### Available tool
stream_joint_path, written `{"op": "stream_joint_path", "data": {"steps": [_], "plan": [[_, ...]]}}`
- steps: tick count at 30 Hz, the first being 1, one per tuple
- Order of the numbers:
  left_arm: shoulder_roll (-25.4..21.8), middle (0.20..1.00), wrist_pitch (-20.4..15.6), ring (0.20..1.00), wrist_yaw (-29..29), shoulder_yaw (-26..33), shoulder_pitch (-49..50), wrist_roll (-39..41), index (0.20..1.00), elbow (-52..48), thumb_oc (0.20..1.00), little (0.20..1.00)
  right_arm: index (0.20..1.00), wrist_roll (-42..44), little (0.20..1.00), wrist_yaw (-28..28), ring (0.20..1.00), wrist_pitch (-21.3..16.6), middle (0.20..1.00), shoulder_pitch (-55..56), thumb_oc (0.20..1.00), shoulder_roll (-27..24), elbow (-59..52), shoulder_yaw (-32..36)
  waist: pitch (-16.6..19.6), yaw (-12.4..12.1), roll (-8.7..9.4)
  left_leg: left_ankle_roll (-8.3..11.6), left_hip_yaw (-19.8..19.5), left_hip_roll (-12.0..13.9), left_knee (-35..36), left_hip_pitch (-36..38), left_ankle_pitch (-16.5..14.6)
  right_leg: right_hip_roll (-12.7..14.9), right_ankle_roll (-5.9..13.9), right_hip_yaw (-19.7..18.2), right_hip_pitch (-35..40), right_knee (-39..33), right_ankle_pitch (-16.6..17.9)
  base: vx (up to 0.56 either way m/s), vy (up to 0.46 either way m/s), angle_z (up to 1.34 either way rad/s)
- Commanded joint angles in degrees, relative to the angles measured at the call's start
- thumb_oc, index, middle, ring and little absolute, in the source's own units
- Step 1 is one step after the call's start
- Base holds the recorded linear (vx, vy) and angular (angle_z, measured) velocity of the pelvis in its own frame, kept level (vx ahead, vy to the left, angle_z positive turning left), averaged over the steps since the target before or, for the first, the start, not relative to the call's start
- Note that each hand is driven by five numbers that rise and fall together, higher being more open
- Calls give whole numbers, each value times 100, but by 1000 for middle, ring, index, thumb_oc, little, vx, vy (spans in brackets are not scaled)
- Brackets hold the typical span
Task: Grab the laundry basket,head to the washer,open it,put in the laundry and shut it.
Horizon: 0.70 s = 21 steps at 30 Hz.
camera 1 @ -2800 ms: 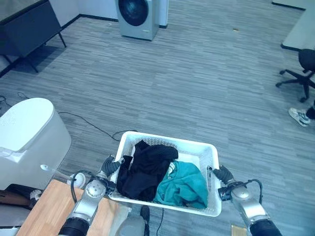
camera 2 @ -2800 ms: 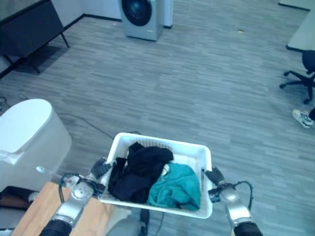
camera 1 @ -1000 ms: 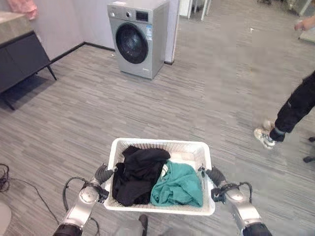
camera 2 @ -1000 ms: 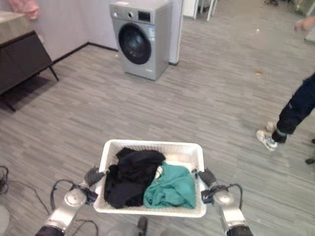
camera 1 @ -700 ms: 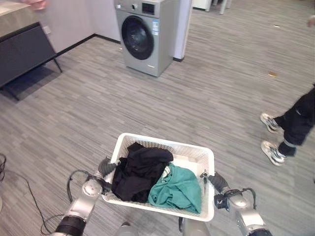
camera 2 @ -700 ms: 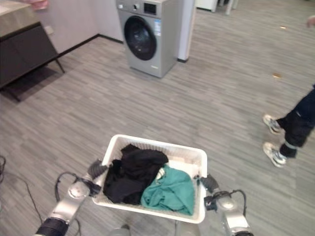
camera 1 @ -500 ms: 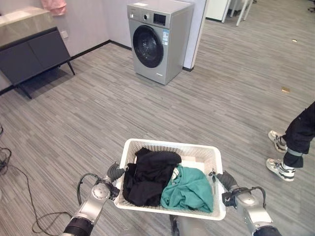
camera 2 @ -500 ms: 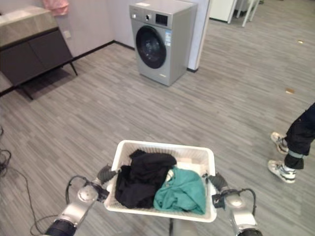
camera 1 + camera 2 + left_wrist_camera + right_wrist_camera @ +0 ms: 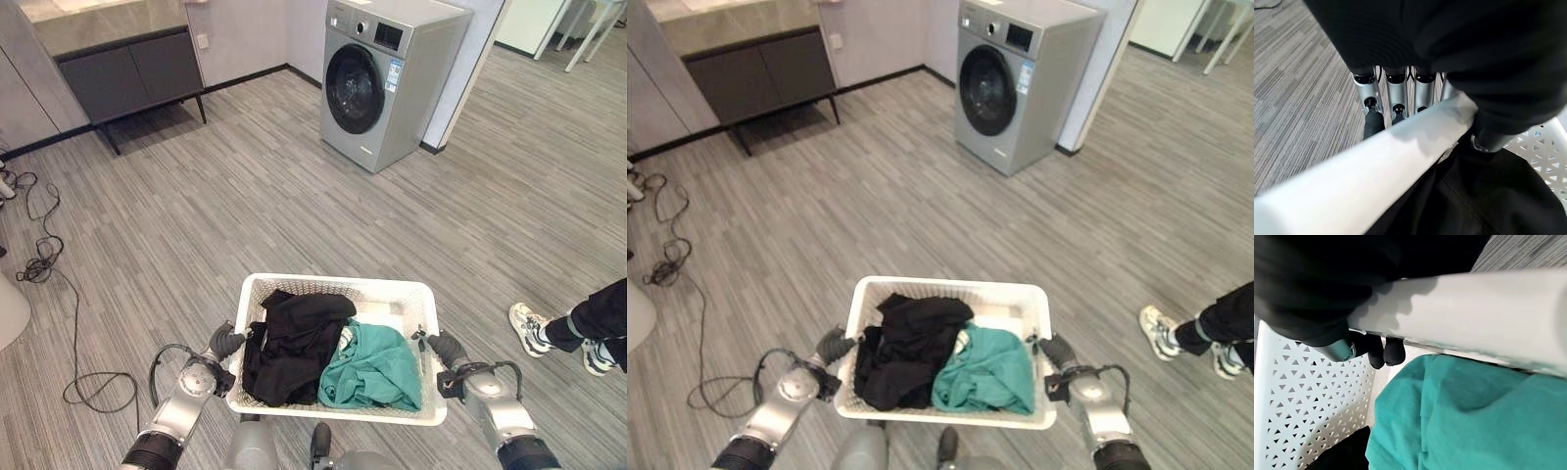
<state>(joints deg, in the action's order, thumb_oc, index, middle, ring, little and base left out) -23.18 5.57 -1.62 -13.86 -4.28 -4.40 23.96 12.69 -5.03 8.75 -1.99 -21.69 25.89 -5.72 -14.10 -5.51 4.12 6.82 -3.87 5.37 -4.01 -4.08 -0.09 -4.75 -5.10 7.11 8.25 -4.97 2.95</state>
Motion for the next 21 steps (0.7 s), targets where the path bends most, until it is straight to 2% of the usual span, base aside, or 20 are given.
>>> {"op": "stream_joint_path", "data": {"steps": [1, 2, 3, 7, 8, 9, 10, 11, 12, 13, 14, 16, 18, 20, 21], "plan": [[-713, 200, -206, 200, -506, 695, -295, 331, 200, 43, 200, 200, 200, 118, 200, 449, 200, -406, 200, 207, 200, -574, -157, 684, 240, -11, 62, -246, 116, 16, -427, -486, 326, 789, 852, -274, -184, 342, -383, 26, 50, 9], [-713, 200, -206, 200, -506, 695, -295, 332, 200, 43, 200, 200, 200, 118, 200, 449, 200, -406, 200, 207, 200, -574, -157, 684, 241, -10, 62, -246, 115, 15, -429, -489, 326, 789, 852, -273, -186, 343, -383, 240, 306, 17], [-661, 200, -250, 200, -494, 682, -263, 396, 200, 130, 200, 200, 200, 122, 200, 465, 200, -412, 200, 206, 200, -503, -68, 688, 288, -41, 3, -287, 216, 29, -368, -510, 213, 913, 968, -307, -88, 400, -563, 216, 258, 17], [-681, 200, -258, 200, -482, 681, -252, 417, 200, 92, 200, 200, 200, 87, 200, 443, 200, -407, 200, 249, 200, -445, -100, 736, 357, -34, -15, -345, 354, -55, -590, -553, 30, 1093, 1034, -313, -37, 571, -649, 258, 276, -14], [-764, 200, -245, 200, -478, 653, -287, 403, 200, 43, 200, 200, 200, 94, 200, 405, 200, -422, 200, 256, 200, -369, -135, 730, 445, -79, -2, -592, 493, -240, -728, -361, -345, 1238, 1100, -426, -155, 1345, -758, 288, 274, -21], [-765, 200, -244, 200, -478, 652, -291, 403, 200, 43, 200, 200, 200, 94, 200, 405, 200, -422, 200, 253, 200, -368, -135, 732, 456, -85, -1, -594, 499, -239, -716, -378, -322, 1237, 1100, -434, -185, 1354, -748, 539, 485, -40], [-881, 200, -174, 200, -490, 735, -263, 349, 200, -40, 200, 200, 200, 60, 200, 395, 200, -403, 200, 180, 200, -284, -162, 683, 350, -5, -30, -864, 615, -347, -751, -4, -661, 1220, 1226, -531, -743, 2806, -395, 238, 217, -28], [-882, 200, -173, 200, -489, 741, -264, 349, 200, -42, 200, 200, 200, 59, 200, 396, 200, -403, 200, 173, 200, -284, -162, 681, 360, -11, -30, -864, 625, -341, -739, -20, -638, 1214, 1224, -542, -772, 2810, -379, 323, 272, -43], [-895, 200, -164, 200, -488, 795, -222, 353, 200, -96, 200, 200, 200, 43, 200, 352, 200, -394, 200, 154, 200, -252, -197, 665, 326, 46, -80, -911, 650, -334, -697, 123, -680, 1188, 1259, -520, -1026, 3100, -212, 256, 120, -23], [-903, 200, -173, 200, -484, 866, -172, 366, 200, -161, 200, 200, 200, 38, 200, 330, 200, -373, 200, 124, 200, -237, -197, 655, 298, 151, -103, -952, 646, -417, -579, 394, -773, 1069, 1210, -564, -1483, 2921, -212, 278, 120, -28], [-901, 200, -172, 200, -482, 873, -162, 365, 200, -165, 200, 200, 200, 38, 200, 330, 200, -372, 200, 124, 200, -239, -197, 648, 298, 158, -111, -951, 643, -410, -561, 420, -789, 1062, 1211, -559, -1460, 2913, -227, 303, 75, -7], [-897, 200, -189, 200, -473, 915, -145, 373, 200, -194, 200, 200, 200, 40, 200, 324, 200, -359, 200, 140, 200, -295, -246, 652, 262, 289, -151, -935, 572, -483, -434, 696, -918, 958, 1198, -580, -1588, 2271, -310, 278, 10, 2], [-881, 200, -214, 200, -475, 940, -167, 361, 200, -153, 200, 200, 200, 67, 200, 322, 200, -367, 200, 105, 200, -375, -262, 666, 200, 406, -181, -858, 509, -483, -353, 954, -1089, 1028, 1287, -587, -1847, 1366, -96, 344, -55, 8], [-868, 200, -210, 200, -498, 931, -210, 331, 200, -106, 200, 200, 200, 77, 200, 332, 200, -372, 200, 105, 200, -390, -259, 683, 171, 464, -209, -819, 449, -456, -354, 1055, -1170, 1081, 1328, -654, -1990, 1078, 20, 331, -90, 16], [-840, 200, -205, 200, -526, 883, -330, 244, 200, 0, 200, 200, 200, 80, 200, 334, 200, -362, 200, 152, 200, -408, -328, 759, 120, 564, -258, -729, 352, -365, -378, 1334, -1349, 1259, 1466, -682, -2228, 538, 269, 434, -125, 34]]}}
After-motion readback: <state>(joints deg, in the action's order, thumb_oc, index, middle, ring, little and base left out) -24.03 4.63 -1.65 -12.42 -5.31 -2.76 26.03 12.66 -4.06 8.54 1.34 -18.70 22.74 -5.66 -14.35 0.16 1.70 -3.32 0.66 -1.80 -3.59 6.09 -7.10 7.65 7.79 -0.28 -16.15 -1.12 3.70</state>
